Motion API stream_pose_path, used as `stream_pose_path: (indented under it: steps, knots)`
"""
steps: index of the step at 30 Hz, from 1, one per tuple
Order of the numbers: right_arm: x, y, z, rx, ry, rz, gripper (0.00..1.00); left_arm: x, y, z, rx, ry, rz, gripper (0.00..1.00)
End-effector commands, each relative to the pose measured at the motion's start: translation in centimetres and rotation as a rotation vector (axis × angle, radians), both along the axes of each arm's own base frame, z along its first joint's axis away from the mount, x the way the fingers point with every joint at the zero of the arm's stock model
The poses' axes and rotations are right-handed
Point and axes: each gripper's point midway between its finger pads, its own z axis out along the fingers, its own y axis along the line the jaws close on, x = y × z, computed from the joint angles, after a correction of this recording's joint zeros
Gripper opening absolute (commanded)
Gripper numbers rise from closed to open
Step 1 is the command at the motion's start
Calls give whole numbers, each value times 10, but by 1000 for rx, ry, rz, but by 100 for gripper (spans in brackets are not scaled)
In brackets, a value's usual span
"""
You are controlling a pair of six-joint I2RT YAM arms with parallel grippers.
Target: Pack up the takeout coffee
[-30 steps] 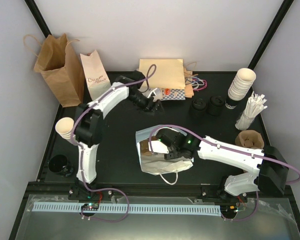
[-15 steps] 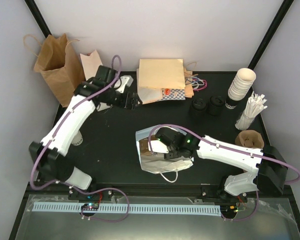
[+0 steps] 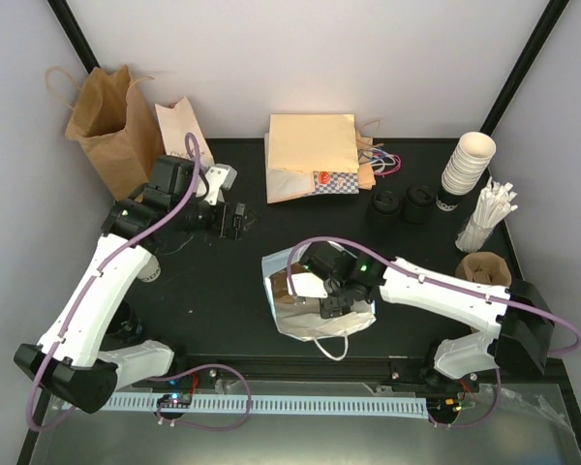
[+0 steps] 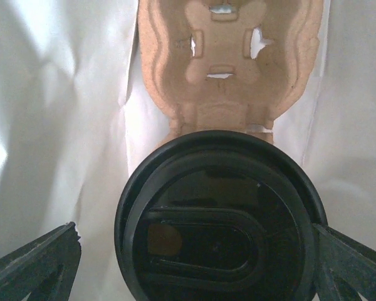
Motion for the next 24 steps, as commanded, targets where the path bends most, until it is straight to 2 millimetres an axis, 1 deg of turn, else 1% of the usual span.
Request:
stream_pose_path:
  steps: [1,6,12,24]
  knots:
    - [-16,-5,7,-20,93,24,100,-17,-5,12,-38,0,-55,99]
    - [-18,-1,20,-2,105,22,100,-28,-7,15,-56,11,-86,99]
    - [-12,6,31,30,83,17,100,-32,-7,15,-65,18,-94,99]
    - [11,21,67,120,5,-22,100,-37,-4,19,-61,6,-89,99]
